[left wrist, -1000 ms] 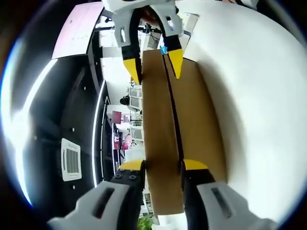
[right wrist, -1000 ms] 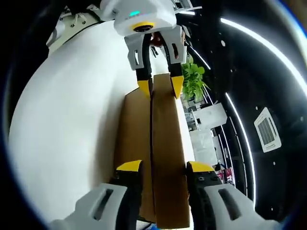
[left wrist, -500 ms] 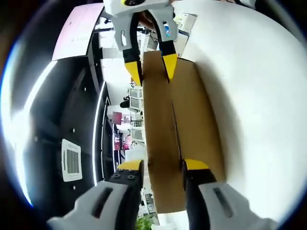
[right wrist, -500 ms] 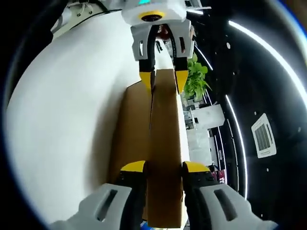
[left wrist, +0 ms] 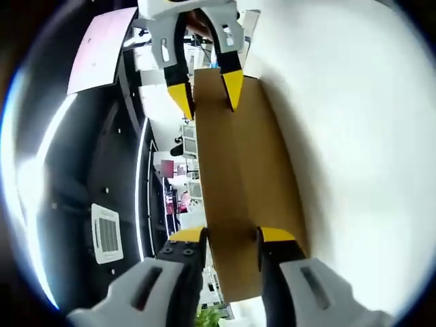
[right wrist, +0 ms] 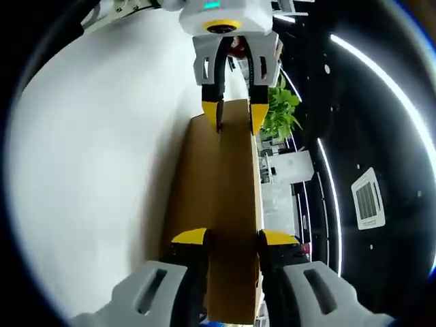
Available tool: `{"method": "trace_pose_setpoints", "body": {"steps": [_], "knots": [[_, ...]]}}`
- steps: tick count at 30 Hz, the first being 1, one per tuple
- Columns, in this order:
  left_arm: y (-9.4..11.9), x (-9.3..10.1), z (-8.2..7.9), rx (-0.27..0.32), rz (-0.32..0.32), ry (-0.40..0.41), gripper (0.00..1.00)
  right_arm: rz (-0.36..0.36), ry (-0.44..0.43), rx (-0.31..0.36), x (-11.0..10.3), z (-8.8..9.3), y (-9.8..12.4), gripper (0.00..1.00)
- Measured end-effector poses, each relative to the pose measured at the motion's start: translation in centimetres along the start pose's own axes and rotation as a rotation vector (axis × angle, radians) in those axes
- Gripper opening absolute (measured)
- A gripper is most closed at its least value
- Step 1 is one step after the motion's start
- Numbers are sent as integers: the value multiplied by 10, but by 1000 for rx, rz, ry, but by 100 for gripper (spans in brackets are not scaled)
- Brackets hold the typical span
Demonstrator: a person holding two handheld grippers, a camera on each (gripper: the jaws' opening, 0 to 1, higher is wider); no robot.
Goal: Operate the shoe box by opening the lid, removing the specified soft item, and placing it in the target area until the item is outside and the box remains undamaged.
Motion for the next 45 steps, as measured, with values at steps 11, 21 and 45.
{"method": "trace_pose_setpoints", "body": {"steps": [11,21,45], "knots": [[-1,10,-2,7,-6,56,29,4,12,-18,-9,-2,-2,29],[-3,13,-3,1,-11,71,32,-47,-49,8,-6,0,3,33],[-6,20,-5,-10,-38,62,34,12,17,-77,-10,16,-5,29]]}}
Point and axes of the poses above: the point that each gripper's makers call its tool centre point, and the gripper's own axes: y roughly backward along the fingers, x roughly to its right, z roughly out of its underside, the point moved 8 cm from there along y, roughly backward along the fingers, and after that the axes turned 14 degrees about -x, right-handed, at the moved point
